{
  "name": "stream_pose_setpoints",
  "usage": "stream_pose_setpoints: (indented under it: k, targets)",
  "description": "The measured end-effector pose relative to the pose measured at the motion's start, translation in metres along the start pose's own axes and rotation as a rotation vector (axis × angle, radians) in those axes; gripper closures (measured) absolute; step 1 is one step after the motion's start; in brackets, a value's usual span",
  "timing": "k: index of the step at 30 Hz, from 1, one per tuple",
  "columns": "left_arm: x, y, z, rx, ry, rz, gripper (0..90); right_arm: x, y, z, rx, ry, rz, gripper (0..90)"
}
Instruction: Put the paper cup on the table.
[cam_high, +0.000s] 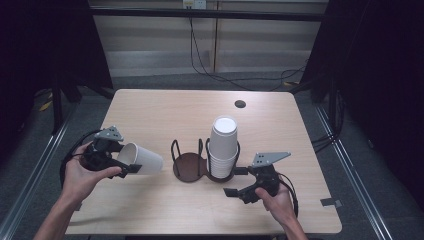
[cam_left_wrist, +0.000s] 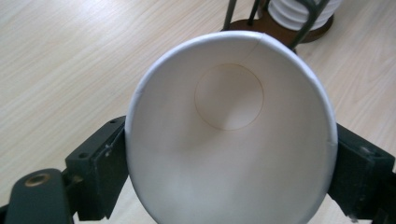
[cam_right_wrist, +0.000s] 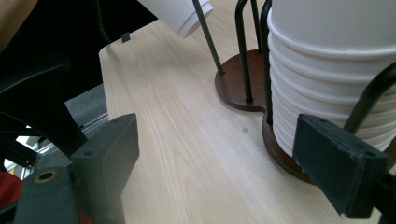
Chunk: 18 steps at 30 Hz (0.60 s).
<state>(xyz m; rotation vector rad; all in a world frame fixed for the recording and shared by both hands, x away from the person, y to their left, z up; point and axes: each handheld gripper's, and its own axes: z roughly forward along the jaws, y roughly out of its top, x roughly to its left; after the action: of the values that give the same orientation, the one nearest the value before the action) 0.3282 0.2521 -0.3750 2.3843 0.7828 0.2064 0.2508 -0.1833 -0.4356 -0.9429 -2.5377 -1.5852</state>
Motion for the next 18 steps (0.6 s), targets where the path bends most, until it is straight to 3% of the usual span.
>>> stream_pose_setpoints:
  k: [11, 14, 16, 18]
  targets:
    - [0.019, 0.016, 0.01, 0.09, 0.026, 0.012, 12.9, 0.0, 0.0, 0.002, 0.011, 0.006, 0.002, 14.8]
    - [0.023, 0.02, 0.015, 0.091, 0.022, 0.008, 12.8, 0.001, 0.001, 0.002, 0.007, -0.002, -0.002, 14.8]
    - [0.025, 0.023, 0.018, 0.11, 0.032, 0.03, 12.6, 0.001, 0.0, 0.001, 0.01, -0.005, -0.001, 14.6]
    - [0.026, 0.025, 0.023, 0.124, 0.048, 0.026, 12.5, 0.0, 0.0, 0.001, 0.013, -0.006, -0.003, 14.6]
